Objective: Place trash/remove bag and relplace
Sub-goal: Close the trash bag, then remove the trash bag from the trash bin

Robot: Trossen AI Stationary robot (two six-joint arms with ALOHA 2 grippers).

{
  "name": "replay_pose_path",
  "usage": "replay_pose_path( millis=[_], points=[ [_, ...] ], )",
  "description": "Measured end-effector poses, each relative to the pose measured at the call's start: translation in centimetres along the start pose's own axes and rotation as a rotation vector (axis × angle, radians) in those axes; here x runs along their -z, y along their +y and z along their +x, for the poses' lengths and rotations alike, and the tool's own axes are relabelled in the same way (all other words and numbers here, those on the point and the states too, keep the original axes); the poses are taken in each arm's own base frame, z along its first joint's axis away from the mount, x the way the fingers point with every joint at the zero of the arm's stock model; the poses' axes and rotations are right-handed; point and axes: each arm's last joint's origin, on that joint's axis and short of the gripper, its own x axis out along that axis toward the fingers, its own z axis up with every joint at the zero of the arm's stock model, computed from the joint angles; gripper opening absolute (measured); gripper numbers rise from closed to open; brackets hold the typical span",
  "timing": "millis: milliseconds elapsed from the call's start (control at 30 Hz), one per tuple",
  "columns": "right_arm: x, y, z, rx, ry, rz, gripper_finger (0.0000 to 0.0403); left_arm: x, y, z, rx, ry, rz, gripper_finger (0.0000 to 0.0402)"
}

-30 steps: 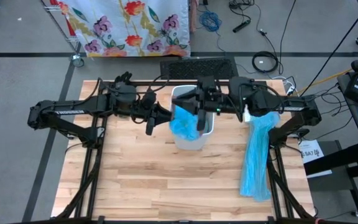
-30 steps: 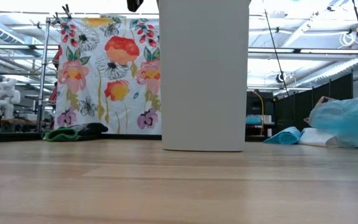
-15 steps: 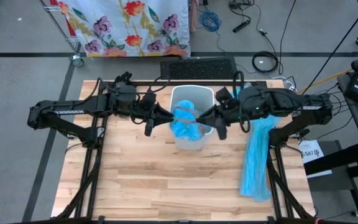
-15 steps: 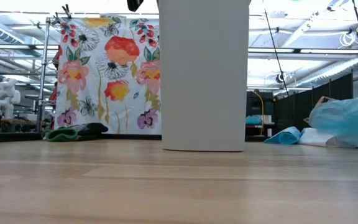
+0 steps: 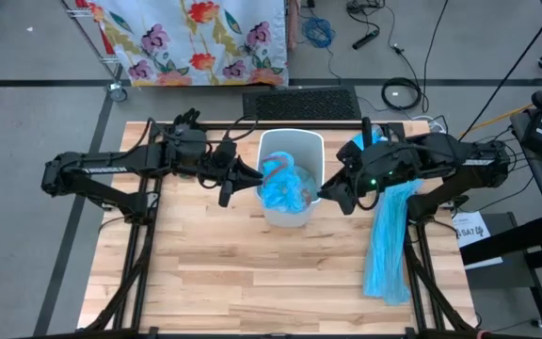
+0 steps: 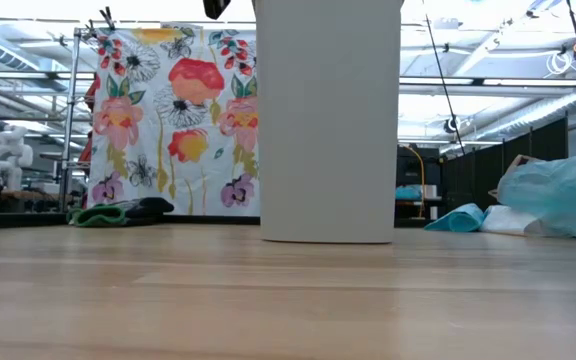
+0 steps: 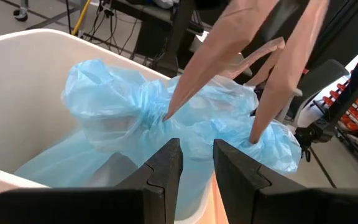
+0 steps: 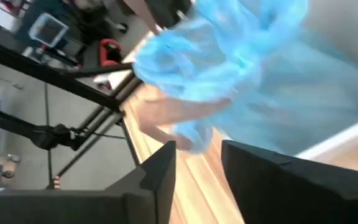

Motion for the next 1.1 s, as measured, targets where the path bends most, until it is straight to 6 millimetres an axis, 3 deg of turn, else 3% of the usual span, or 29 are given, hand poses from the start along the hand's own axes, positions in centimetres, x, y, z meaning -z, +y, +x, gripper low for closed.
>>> replay_pose_path(
  millis=[267, 667, 767, 900, 1100],
  points=[
    [1.2, 1.0, -0.1, -0.025, 0.018, -0.06, 0.0144, 0.1, 0.0, 0.0, 0.0, 0.006, -0.028, 0.0097],
    [1.0, 1.4, 4.2, 0.091, -0.006, -0.238, 0.014, 0.0, 0.0, 0.0, 0.0, 0.003, -0.053, 0.0097],
    [0.4, 1.8, 4.8, 0.062, -0.053, -0.292, 0.0113, 0.0, 0.0, 0.0, -0.001, 0.002, -0.052, 0.0097],
    [-0.5, 2.6, 5.0, -0.001, -0.138, -0.399, 0.002, 0.0, 0.0, 0.0, -0.005, 0.001, -0.053, 0.0097],
    [-2.6, 3.2, 4.5, -0.073, -0.316, -0.474, 0.0001, 0.0, 0.0, 0.0, -0.008, 0.0, -0.053, 0.0097]
  ],
)
